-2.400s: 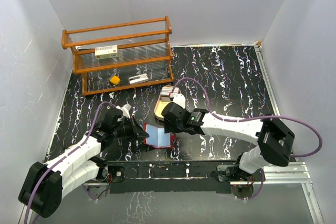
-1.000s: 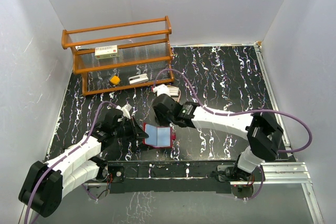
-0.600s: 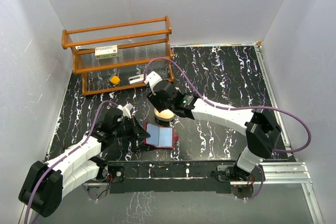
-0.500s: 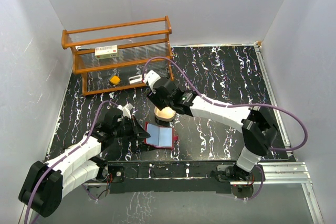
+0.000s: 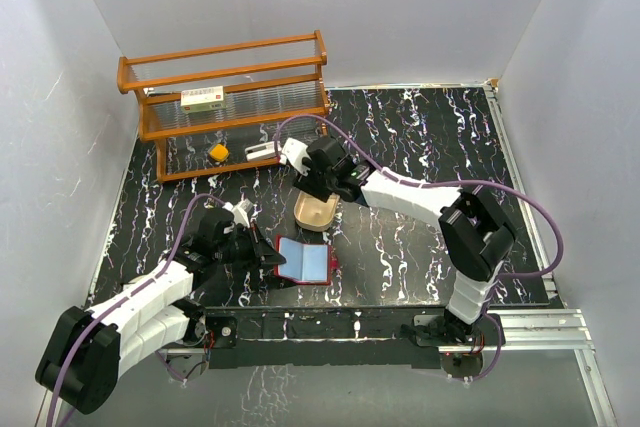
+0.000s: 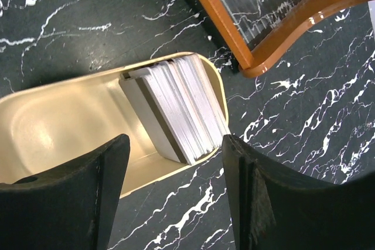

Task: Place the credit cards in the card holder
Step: Pick up the credit card from the storage box.

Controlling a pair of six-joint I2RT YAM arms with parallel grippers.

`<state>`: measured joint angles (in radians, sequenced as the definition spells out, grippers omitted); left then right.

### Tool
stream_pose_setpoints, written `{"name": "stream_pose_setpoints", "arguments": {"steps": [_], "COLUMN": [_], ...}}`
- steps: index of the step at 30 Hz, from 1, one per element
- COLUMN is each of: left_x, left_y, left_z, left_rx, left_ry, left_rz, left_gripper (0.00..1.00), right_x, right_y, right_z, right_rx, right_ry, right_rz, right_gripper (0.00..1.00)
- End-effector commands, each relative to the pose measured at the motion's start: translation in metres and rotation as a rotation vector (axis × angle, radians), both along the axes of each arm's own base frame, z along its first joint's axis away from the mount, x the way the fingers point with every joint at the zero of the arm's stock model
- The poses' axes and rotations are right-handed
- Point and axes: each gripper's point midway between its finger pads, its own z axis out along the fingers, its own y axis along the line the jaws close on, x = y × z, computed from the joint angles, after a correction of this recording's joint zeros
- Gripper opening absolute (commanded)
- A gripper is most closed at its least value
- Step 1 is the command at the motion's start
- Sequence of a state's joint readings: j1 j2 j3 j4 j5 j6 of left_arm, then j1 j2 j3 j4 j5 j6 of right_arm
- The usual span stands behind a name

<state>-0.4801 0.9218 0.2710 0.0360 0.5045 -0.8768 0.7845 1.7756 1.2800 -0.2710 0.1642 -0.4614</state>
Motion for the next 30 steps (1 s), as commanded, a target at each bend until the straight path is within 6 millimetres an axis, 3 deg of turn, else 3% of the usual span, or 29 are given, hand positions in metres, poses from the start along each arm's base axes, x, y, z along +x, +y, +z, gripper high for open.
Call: {"name": "stream_pose_setpoints", "arguments": {"steps": [1,6,21,30], "left_x": [0.001,0.000,0.001,0.002], "left_y": [-0.002,-0.001,0.001,0.002], "left_z": [0.006,0.005,0.008,0.008], "left_rx": [-0.015,-0.028,-0.020,-0.020], "left_ry": [-0.023,-0.022,-0.028,-0.028], "left_rz": [-0.008,0.004,0.024,0.031], "left_gripper": [0.00,0.00,0.00,0.00], "right_x": [0.010,0.016,0.037,0.042], "right_y": [0.007,0.005,-0.002,0.001], "right_z": [0.002,-0.006,-0.024,-0.021], "right_rx": [-0.010,-0.041,-0.131,-0.139], "right_ry": [-0.086,-0.101,-0.175,-0.189], "right_rz": [0.069,0.083,0.048,0.047], "right_gripper": [0.63,0.67,0.65,0.46]}}
